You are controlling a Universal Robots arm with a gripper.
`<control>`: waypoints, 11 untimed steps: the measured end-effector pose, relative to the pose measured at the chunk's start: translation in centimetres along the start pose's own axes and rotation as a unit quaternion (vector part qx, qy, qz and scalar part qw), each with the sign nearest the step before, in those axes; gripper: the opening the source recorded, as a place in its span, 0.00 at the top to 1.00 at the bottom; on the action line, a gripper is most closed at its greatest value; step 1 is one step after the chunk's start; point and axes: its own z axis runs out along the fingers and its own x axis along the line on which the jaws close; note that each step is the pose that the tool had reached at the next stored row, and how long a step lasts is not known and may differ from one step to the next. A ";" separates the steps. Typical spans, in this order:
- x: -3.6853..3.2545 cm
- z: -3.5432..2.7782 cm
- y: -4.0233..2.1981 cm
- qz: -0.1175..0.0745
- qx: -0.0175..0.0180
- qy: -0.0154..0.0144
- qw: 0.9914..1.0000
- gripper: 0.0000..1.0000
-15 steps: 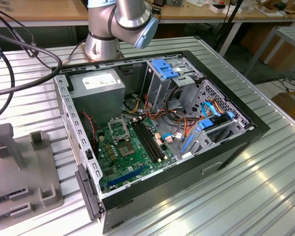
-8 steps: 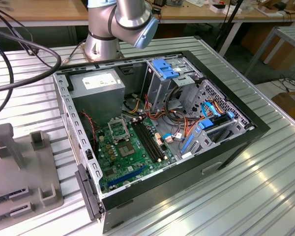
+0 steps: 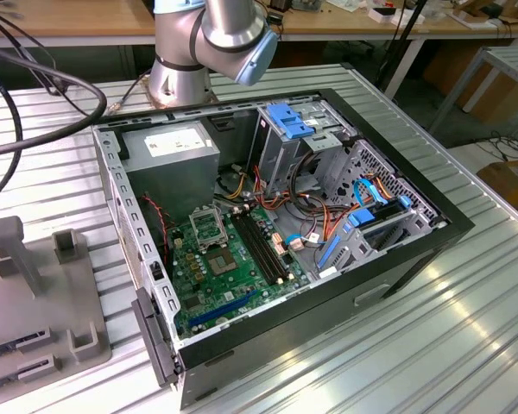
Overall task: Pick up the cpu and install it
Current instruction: 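Pick up the cpu and move it towards the insertion slot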
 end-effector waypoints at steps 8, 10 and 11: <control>0.01 -0.04 0.00 0.000 0.000 0.000 1.000 0.53; 0.01 -0.04 0.00 0.000 0.000 0.000 1.000 0.53; 0.01 -0.04 0.00 0.000 0.000 0.000 1.000 0.53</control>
